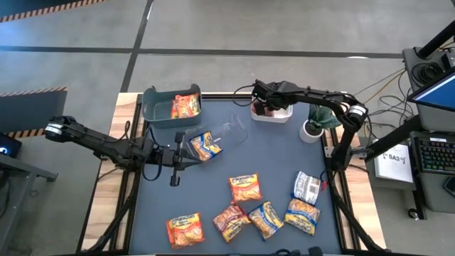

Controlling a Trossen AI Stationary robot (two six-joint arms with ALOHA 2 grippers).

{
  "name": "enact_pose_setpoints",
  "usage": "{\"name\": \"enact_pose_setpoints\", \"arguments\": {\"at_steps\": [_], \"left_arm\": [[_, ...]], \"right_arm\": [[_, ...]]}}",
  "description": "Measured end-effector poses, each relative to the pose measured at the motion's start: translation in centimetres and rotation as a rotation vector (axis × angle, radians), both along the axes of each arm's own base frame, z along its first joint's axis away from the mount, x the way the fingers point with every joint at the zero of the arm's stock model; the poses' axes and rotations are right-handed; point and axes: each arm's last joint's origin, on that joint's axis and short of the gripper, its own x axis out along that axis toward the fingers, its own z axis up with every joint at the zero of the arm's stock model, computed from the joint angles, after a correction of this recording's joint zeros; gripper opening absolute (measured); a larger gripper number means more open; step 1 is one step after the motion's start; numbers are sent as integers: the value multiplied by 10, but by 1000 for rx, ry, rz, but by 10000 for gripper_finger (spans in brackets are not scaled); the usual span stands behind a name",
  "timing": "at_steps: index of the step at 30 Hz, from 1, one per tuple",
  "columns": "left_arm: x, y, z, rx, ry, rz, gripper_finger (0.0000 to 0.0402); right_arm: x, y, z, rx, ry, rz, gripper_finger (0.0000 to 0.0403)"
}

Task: Sort Maruchan noodles
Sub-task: Put the red noodle pack into the white bin

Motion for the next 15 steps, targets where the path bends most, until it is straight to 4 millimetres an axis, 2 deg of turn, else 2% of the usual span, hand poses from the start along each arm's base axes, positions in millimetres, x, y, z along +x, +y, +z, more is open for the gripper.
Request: {"name": "enact_pose_setpoints", "arguments": {"at_steps": [8,15], "left_arm": [[0,0,0,0,0,0,0],[0,0,0,0,0,0,0]], "right_arm": [[8,-4,-2,-9,-76,23,9],[8,-4,0,-14,-74,38,9]]}}
